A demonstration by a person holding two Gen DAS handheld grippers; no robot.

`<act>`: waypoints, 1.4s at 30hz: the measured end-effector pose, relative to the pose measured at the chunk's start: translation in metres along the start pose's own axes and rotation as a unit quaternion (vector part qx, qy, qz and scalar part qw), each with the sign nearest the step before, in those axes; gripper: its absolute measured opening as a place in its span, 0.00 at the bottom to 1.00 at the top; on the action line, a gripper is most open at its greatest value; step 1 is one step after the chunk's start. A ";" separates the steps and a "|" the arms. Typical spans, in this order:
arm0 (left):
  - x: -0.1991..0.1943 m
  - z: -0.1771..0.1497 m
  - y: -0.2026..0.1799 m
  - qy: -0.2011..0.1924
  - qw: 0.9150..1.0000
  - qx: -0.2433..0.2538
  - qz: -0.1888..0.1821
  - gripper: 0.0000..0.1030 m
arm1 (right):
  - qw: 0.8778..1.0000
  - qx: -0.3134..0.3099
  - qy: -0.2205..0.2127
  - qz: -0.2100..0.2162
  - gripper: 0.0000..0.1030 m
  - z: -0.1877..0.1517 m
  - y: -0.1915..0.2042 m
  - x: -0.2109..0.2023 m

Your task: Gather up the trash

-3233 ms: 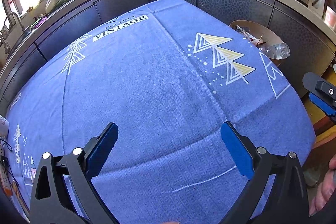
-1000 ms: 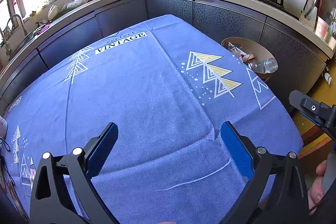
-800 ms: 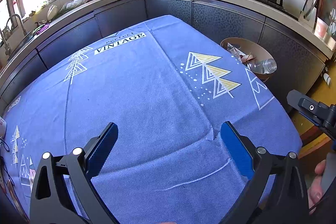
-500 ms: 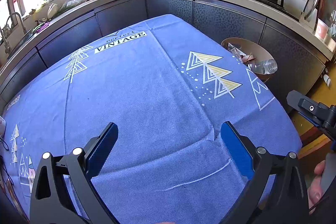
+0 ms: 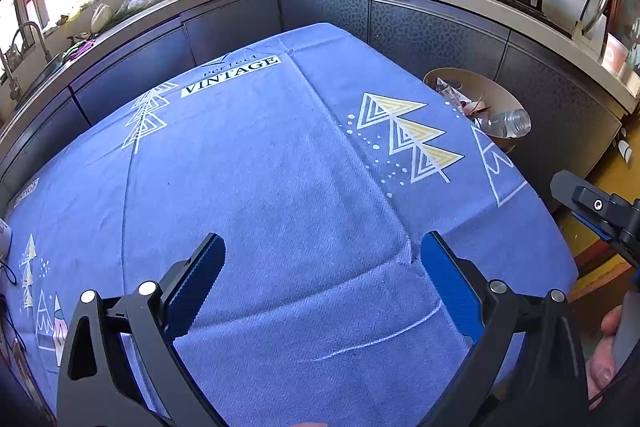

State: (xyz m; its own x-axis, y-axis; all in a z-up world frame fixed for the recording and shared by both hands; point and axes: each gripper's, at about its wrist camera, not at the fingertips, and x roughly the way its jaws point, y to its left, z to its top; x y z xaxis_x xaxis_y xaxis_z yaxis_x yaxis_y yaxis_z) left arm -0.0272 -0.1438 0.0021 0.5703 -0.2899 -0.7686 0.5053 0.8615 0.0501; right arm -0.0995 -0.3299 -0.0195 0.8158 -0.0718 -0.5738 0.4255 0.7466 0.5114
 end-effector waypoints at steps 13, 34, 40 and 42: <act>0.003 -0.002 -0.002 0.005 1.000 0.002 0.000 0.94 | 1.000 0.001 0.003 0.000 0.82 -0.002 -0.004 0.002; 0.006 -0.004 -0.007 0.014 1.000 0.015 -0.004 0.94 | 1.000 0.005 0.004 0.000 0.82 -0.003 -0.009 0.004; 0.008 -0.004 -0.007 0.016 1.000 0.015 -0.004 0.94 | 1.000 0.006 0.004 -0.001 0.82 -0.003 -0.010 0.005; 0.009 -0.005 -0.007 0.017 1.000 0.015 -0.004 0.94 | 1.000 0.005 0.005 0.000 0.82 -0.003 -0.010 0.005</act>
State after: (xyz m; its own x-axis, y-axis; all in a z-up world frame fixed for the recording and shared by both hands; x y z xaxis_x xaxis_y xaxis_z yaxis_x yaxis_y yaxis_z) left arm -0.0290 -0.1507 -0.0078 0.5436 -0.2814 -0.7907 0.5287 0.8465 0.0623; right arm -0.1006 -0.3360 -0.0290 0.8115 -0.0659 -0.5806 0.4304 0.7393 0.5178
